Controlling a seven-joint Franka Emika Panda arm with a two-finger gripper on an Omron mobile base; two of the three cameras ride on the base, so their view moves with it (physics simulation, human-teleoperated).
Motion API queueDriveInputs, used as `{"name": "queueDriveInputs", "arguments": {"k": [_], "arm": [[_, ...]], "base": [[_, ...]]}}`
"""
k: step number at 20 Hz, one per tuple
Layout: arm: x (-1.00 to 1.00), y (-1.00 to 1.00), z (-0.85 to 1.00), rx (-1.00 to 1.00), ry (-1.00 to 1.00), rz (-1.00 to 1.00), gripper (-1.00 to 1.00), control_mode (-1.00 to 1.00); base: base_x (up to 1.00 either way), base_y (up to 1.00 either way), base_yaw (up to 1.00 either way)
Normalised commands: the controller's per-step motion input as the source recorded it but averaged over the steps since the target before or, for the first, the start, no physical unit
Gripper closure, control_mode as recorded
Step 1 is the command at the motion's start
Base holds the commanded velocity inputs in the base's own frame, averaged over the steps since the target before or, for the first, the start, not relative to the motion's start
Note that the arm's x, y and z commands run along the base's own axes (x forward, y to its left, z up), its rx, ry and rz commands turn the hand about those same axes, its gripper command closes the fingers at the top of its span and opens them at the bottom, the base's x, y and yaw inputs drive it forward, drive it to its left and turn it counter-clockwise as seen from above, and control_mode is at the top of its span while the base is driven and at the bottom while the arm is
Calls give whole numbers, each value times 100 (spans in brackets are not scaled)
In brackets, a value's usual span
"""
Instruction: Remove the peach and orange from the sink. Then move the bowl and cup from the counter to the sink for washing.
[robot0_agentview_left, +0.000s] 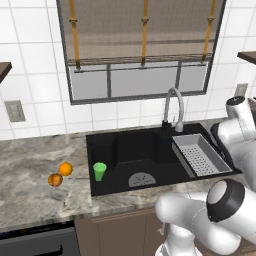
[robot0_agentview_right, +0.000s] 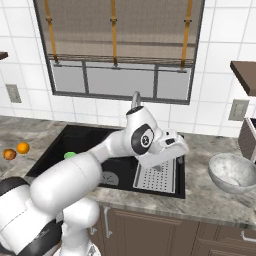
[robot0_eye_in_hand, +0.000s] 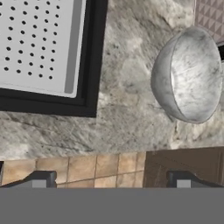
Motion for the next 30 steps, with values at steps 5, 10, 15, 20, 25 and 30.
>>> {"name": "queueDriveInputs", "arguments": {"k": [5,10,15,20,25,30], "arm": [[4,-34,0,0,0,10,-100,-100],[7,-32,0,0,0,10,-100,-100],[15,-32,0,0,1,9,-100,-100],[17,-29,-2,0,2,8,-100,-100],[18,-26,-6,2,7,7,-100,-100],[17,-21,-11,6,10,4,-100,-100]], "base": [[0,0,0],[0,0,0],[0,0,0],[0,0,0],[0,0,0],[0,0,0]]}}
